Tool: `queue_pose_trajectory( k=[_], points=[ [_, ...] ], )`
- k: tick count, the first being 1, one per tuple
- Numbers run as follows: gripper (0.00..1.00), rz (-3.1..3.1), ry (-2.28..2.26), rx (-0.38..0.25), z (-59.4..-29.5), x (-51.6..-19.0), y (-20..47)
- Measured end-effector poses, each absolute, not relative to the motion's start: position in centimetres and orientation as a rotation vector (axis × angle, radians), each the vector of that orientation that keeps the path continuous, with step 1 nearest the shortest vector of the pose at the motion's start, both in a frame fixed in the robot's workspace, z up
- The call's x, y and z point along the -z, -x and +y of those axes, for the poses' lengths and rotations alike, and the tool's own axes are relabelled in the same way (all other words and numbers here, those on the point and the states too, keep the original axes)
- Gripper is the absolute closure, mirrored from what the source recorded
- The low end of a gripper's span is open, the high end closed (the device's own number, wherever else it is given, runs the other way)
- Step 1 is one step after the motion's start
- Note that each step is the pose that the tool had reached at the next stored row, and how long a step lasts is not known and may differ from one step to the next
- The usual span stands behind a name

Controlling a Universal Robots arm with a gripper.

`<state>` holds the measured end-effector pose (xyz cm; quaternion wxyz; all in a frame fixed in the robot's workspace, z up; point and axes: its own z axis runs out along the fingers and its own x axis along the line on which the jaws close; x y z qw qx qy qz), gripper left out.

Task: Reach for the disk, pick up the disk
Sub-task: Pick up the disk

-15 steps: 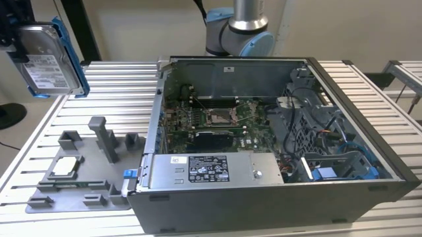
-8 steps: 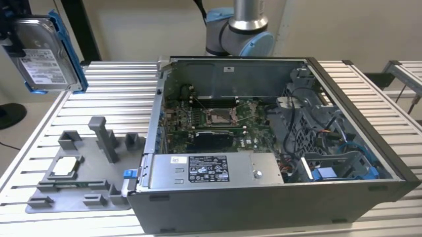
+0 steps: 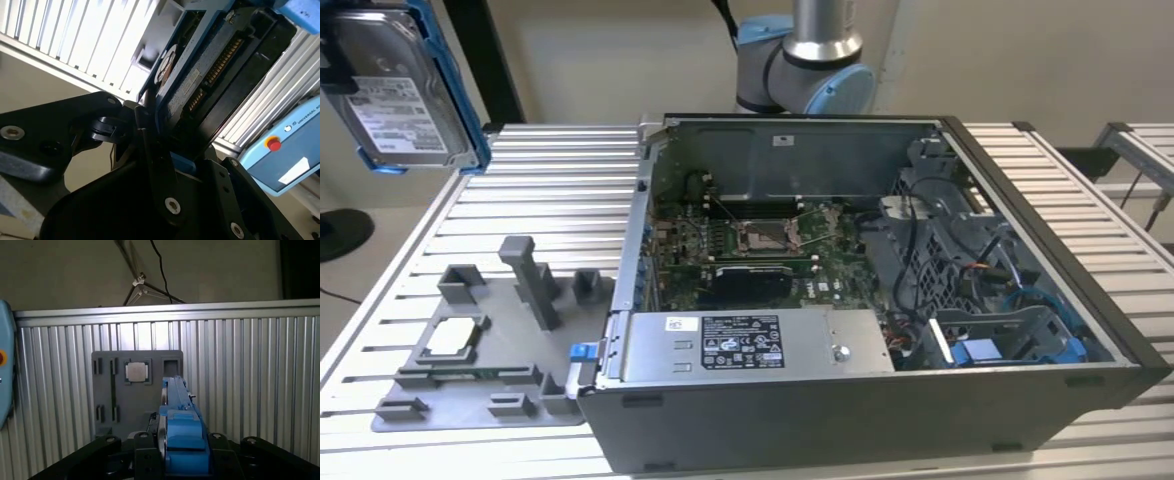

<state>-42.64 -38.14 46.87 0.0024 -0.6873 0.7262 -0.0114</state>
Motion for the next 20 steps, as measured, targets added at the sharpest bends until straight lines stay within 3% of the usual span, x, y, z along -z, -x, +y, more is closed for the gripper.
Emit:
queue_pose_trajectory(
  k=[20],
  points=[
    [1.00,2.279,2.157,0.037,-38.15,-47.98,42.64]
  ],
)
